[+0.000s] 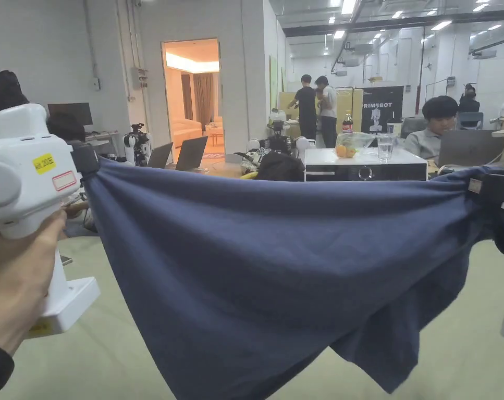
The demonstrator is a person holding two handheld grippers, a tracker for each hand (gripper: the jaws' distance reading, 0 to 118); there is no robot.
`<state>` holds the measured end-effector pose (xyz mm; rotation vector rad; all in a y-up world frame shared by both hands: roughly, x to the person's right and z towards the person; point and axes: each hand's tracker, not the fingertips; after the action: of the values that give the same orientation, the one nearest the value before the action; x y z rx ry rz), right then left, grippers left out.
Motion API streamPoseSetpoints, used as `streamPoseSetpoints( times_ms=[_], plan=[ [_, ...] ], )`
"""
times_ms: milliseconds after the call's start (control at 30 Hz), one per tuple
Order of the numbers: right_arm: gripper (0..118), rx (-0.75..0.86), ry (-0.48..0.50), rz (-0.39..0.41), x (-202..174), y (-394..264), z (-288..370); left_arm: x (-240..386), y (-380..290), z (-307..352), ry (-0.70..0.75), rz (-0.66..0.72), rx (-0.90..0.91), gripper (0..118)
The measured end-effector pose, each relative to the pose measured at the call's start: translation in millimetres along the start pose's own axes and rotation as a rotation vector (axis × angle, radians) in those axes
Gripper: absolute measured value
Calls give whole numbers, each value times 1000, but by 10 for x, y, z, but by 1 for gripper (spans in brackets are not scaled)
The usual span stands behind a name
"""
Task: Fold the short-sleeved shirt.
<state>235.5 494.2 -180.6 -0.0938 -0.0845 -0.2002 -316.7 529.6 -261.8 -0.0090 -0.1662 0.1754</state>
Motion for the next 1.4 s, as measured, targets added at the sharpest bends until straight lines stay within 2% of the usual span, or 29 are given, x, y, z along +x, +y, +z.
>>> streamPoseSetpoints(
  times_ms=[100, 200, 300, 333, 433, 533, 800, 967, 1000, 1033, 1067, 1100, 1167, 1200, 1300, 1333, 1400],
  plan=[
    [2, -13, -6, 31, -49, 189, -283, -11, 87, -306, 2, 10, -14, 0],
    [2, -15, -18, 62, -115, 360, -532, 45, 157, -582, 33, -61, -36, 0],
    [2, -24, -28, 17, -85, 495, -800, 34, 219, -788, 27, -42, -33, 0],
    [2, -19, -36, 16, -92, 494, -859, 22, 179, -818, 41, -4, -44, 0],
    [2, -35, -42, 30, -78, 441, -1017, 10, 43, -879, 15, -8, -38, 0],
    [2, -76, -65, 42, -57, 234, -1178, -15, -159, -1021, 18, -17, -103, 0],
    [2, -255, -75, -37, 169, -795, -1264, -86, -1222, -1013, -6, -13, -324, 0],
    [2, -277, -91, -102, 407, -1454, -672, -235, -1752, -353, -38, 14, -370, 0],
    [2, -303, -77, -114, 477, -1584, -525, -283, -1880, -164, -49, 34, -392, 0],
    [2, -300, -110, -151, 523, -1757, -352, -348, -2018, 6, -53, 68, -413, 0],
    [2, -309, -87, -167, 550, -1893, -169, -417, -2143, 151, -78, 114, -449, 0],
    [2, -316, -99, -195, 563, -2053, 49, -442, -2267, 360, -91, 118, -419, 0],
    [2, -347, -122, -218, 538, -2355, 431, -479, -2447, 702, -63, 124, -496, 0],
    [2, -341, -160, -243, 539, -2514, 612, -512, -2524, 864, -76, 155, -464, 0],
    [2, -383, -184, -306, 559, -2883, 1038, -614, -2687, 1247, -52, 182, -515, 0],
    [2, -404, -177, -315, 573, -2958, 1145, -629, -2751, 1366, -60, 187, -576, 0],
    [2, -405, -176, -316, 573, -3066, 1311, -658, -2840, 1554, -52, 173, -547, 0]
  ],
)
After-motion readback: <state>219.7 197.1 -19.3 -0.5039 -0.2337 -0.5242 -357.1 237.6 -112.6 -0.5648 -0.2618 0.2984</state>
